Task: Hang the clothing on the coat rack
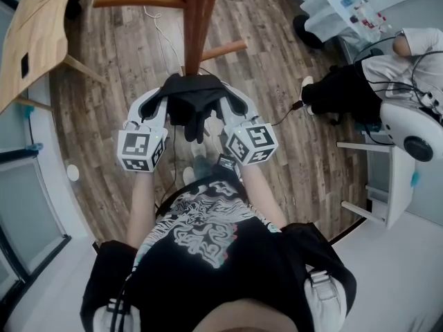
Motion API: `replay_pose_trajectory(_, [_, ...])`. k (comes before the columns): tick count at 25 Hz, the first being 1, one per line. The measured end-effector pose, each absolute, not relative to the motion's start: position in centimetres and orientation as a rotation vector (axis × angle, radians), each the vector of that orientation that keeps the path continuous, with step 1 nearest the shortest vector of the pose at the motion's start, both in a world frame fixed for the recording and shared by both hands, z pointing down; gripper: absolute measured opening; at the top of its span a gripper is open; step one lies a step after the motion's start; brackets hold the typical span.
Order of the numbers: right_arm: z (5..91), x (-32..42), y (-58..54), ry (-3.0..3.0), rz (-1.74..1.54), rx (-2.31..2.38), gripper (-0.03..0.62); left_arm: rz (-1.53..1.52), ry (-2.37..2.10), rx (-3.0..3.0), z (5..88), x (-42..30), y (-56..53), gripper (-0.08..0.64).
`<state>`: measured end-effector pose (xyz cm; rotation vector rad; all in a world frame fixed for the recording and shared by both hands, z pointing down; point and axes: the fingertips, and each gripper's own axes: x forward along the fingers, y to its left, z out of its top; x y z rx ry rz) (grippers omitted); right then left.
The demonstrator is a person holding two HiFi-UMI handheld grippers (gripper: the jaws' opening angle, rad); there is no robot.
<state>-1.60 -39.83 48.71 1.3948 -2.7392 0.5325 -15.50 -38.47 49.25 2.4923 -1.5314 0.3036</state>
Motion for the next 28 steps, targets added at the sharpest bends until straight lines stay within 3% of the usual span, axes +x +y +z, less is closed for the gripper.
replay_pose_trajectory(28, [50.2, -2.8, -38.8, -2.747, 0.558, 1.336, 0.026, 0.385, -1.41, 2.493, 52.1, -12.9, -38.0, 0.03])
